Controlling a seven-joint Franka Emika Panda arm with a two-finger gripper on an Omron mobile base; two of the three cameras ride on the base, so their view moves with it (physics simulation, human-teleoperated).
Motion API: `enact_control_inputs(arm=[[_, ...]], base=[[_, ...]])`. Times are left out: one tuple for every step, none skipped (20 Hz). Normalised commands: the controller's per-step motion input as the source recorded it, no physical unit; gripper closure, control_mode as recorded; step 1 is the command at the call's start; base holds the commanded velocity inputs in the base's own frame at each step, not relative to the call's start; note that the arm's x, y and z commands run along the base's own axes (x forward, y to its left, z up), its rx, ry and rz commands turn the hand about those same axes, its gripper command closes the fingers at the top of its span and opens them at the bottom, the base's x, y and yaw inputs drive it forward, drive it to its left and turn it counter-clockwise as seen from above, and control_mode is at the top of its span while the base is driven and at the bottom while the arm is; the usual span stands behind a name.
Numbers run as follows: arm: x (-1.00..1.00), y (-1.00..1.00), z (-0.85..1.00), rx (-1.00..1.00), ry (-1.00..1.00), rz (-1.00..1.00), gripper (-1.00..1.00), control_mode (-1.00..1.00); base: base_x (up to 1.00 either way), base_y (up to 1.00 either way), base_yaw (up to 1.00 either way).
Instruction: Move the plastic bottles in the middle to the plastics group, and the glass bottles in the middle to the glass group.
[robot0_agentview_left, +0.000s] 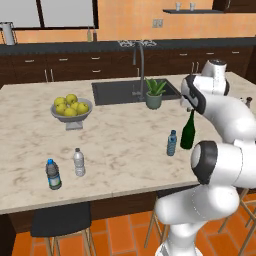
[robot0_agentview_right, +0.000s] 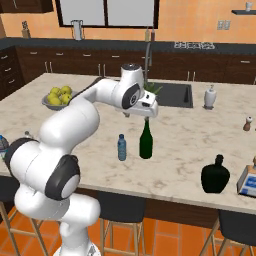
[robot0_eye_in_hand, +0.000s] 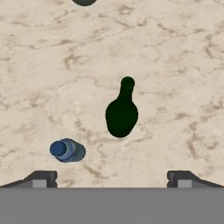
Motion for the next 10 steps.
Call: enact_control_inputs(arm=[[0.46, 0.13, 0.0, 0.0, 0.0, 0.01, -1.0, -1.0], [0.39, 0.0, 0.0, 0.0, 0.0, 0.0, -1.0, -1.0], [0.49, 0.0, 0.0, 0.0, 0.0, 0.0, -1.0, -1.0], [0.51, 0.0, -0.09, 0.0, 0.0, 0.0, -1.0, -1.0], [0.49, 0.0, -0.19, 0.0, 0.0, 0.0, -1.0, -1.0], [0.52, 0.0, -0.24, 0.0, 0.0, 0.0, -1.0, -1.0], [0.49, -0.23, -0.35, 0.01, 0.0, 0.0, -1.0, -1.0], [0.44, -0.31, -0.39, 0.03, 0.0, 0.0, -1.0, -1.0], [0.44, -0.29, -0.42, 0.01, 0.0, 0.0, -1.0, -1.0], [0.43, -0.34, -0.44, 0.03, 0.0, 0.0, -1.0, -1.0]], base=[[0.0, 0.0, 0.0], [0.0, 0.0, 0.0], [0.0, 0.0, 0.0], [0.0, 0.0, 0.0], [0.0, 0.0, 0.0], [0.0, 0.0, 0.0], [0.0, 0.0, 0.0], [0.0, 0.0, 0.0], [0.0, 0.0, 0.0], [0.0, 0.0, 0.0]])
